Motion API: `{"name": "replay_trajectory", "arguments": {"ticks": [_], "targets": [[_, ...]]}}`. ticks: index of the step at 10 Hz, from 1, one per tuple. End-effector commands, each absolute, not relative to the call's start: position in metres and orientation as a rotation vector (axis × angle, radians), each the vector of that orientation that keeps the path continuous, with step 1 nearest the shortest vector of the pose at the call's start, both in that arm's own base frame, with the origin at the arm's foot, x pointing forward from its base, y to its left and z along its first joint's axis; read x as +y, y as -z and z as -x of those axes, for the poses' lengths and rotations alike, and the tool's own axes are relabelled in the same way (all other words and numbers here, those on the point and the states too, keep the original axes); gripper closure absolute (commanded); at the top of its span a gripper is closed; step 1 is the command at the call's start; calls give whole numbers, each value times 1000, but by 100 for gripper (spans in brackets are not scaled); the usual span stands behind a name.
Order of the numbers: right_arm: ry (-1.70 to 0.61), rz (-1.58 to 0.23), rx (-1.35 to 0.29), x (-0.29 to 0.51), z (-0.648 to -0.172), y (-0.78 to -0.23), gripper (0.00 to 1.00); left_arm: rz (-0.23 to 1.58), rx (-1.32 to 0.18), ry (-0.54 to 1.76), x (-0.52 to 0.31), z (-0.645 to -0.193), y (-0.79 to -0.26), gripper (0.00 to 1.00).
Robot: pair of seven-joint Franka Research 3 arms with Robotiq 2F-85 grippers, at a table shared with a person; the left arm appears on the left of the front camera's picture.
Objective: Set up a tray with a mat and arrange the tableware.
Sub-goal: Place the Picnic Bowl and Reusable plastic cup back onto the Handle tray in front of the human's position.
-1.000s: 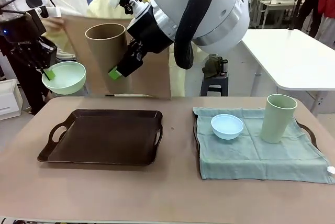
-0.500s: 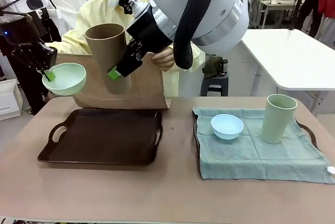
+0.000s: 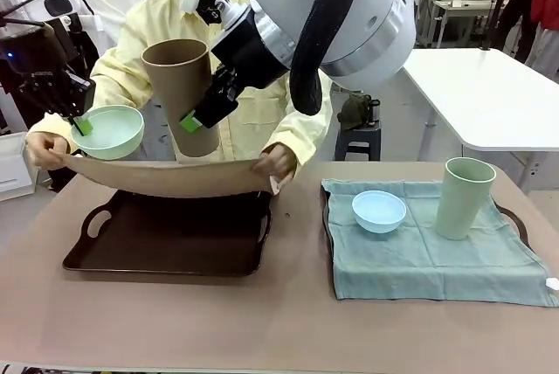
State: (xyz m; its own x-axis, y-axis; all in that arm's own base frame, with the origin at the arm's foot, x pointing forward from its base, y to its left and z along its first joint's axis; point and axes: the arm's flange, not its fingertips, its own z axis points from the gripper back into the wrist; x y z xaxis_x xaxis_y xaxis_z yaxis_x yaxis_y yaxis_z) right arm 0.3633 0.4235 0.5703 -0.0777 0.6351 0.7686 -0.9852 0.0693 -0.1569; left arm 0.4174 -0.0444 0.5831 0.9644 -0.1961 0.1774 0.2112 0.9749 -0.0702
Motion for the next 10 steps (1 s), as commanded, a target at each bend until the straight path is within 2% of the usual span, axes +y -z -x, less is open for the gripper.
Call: {"name": "replay_trajectory", "arguments": {"ticks": [1, 10], "targets": [[-1463, -538, -845, 424, -364, -570, 100, 89, -176, 226, -43, -418, -583, 100], [-1463, -538, -845, 424, -364, -570, 100, 89, -176, 226, -43, -418, -583, 100]]}}
